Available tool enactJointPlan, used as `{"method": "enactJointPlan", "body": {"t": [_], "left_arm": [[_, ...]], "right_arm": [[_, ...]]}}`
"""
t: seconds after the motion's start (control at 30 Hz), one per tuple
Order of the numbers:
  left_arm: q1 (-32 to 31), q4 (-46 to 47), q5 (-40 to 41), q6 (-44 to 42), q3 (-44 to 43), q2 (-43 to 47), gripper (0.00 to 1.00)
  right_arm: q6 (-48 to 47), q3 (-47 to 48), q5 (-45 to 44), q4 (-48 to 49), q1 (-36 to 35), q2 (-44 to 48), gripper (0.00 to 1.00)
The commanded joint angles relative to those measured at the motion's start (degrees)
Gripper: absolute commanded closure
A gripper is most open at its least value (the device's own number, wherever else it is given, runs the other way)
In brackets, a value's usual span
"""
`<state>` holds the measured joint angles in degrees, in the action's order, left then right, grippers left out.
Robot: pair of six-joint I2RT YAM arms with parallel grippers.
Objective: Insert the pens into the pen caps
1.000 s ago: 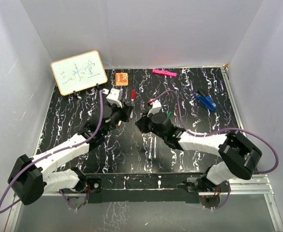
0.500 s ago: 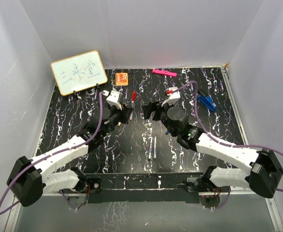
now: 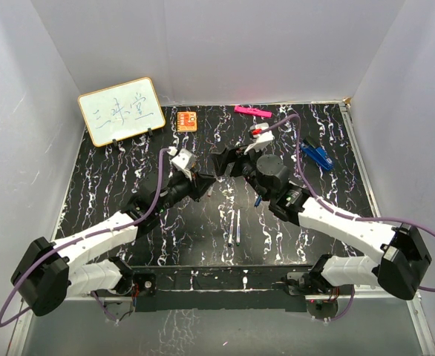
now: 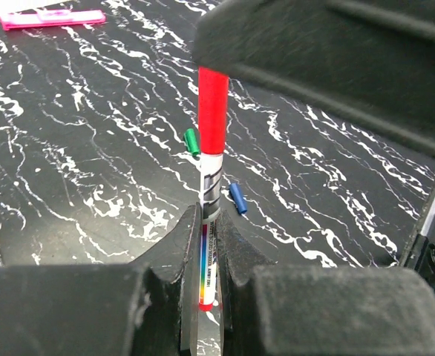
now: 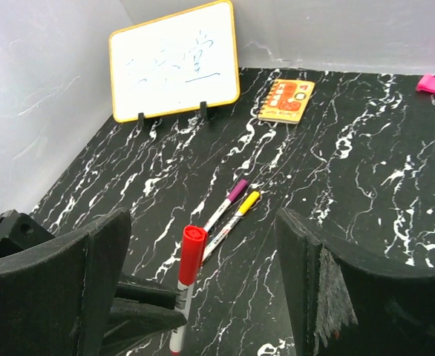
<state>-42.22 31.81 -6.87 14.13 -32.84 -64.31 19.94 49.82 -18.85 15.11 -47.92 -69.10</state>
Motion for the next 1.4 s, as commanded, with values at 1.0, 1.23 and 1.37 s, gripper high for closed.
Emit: {"method": "enactJointPlan", "body": {"t": [1.0,1.23,1.37], "left_arm": [[0.0,12.2,-0.5,1.1,-1.6,1.0,1.00],[0.6,17.0,2.0,0.5,-1.6,1.8,1.00],[1.8,19.4,2.1,1.2,-1.7,1.5,1.00]], "right_arm": [[2.8,0.4,8.6,-0.4,0.9,-4.3,1.00],[4.1,-0.4,12.6,-3.1,0.9,-6.7,1.00],[5.3,-1.0,15.4,-4.1,0.9,-8.0,1.00]]}}
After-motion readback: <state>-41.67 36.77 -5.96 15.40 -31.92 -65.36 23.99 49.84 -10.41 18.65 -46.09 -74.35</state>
